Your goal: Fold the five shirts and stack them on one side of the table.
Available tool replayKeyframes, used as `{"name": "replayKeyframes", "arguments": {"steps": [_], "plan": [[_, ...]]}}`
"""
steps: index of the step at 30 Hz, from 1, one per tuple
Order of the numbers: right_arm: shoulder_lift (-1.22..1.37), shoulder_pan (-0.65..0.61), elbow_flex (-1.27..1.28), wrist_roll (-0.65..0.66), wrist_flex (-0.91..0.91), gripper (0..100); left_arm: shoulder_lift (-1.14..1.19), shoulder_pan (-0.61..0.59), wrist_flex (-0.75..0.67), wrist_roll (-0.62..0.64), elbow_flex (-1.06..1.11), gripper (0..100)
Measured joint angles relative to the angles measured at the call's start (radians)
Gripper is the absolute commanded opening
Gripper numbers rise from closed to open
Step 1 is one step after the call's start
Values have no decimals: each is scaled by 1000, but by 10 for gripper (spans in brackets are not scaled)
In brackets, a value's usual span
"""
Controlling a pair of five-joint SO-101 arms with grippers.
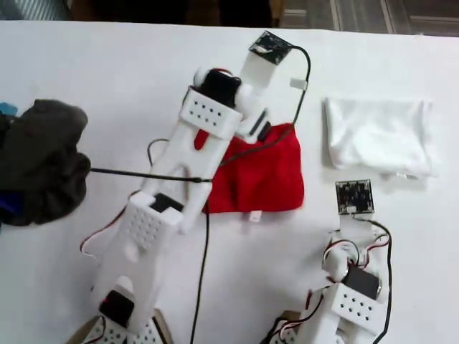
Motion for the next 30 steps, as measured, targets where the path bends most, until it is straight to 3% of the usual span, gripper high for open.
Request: {"name": "replayKeyframes", "arguments": {"steps": [4,6,22,30], "plan": [[0,0,0,0,0,116,0,-5,0,0,0,6],[0,0,0,0,0,116,0,-23,0,0,-6,50],[0,0,0,0,0,116,-17,-210,11,0,3,25],[0,0,0,0,0,116,-313,-310,11,0,322,26]]}}
